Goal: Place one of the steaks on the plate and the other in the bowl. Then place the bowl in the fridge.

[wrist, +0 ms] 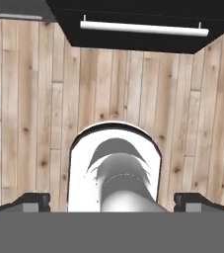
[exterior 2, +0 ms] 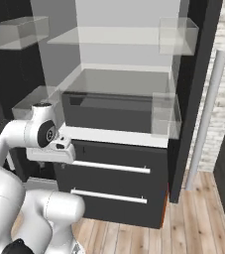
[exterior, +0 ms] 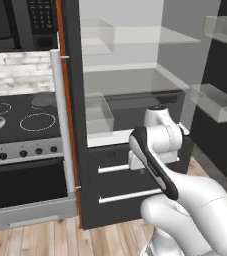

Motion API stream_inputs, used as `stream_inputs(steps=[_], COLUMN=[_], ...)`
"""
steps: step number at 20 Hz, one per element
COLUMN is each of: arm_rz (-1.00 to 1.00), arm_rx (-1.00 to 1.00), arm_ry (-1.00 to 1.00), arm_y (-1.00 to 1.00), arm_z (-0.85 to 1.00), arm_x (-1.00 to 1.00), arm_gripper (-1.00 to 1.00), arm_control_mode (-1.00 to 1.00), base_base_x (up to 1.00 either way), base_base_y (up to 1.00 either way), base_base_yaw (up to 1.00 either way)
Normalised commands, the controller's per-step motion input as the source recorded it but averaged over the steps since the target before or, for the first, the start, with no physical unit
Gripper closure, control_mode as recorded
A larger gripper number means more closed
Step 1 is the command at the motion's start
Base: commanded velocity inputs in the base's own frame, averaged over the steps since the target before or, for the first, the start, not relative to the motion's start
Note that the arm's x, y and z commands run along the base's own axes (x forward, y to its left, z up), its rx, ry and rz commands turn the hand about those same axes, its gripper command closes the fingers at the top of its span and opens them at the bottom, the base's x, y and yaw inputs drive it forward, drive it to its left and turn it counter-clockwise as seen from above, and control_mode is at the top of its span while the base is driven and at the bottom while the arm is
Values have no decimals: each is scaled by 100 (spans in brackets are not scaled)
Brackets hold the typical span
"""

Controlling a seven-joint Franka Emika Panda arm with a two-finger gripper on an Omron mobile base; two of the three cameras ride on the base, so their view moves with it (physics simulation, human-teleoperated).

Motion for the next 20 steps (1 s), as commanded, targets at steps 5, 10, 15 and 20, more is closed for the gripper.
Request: stream_inputs(steps=[5,10,15,20], arm_rz=[0,0,0,0], arm_rx=[0,0,0,0], arm_ry=[0,0,0,0], arm_y=[0,0,0,0], arm_z=[0,0,0,0], arm_x=[0,0,0,0], arm_gripper=[-100,-100,-100,-100], arm_control_mode=[100,100,100,100], base_base_x=[-6,-2,-7,-7], base_base_y=[100,100,100,100], base_base_yaw=[0,0,0,0])
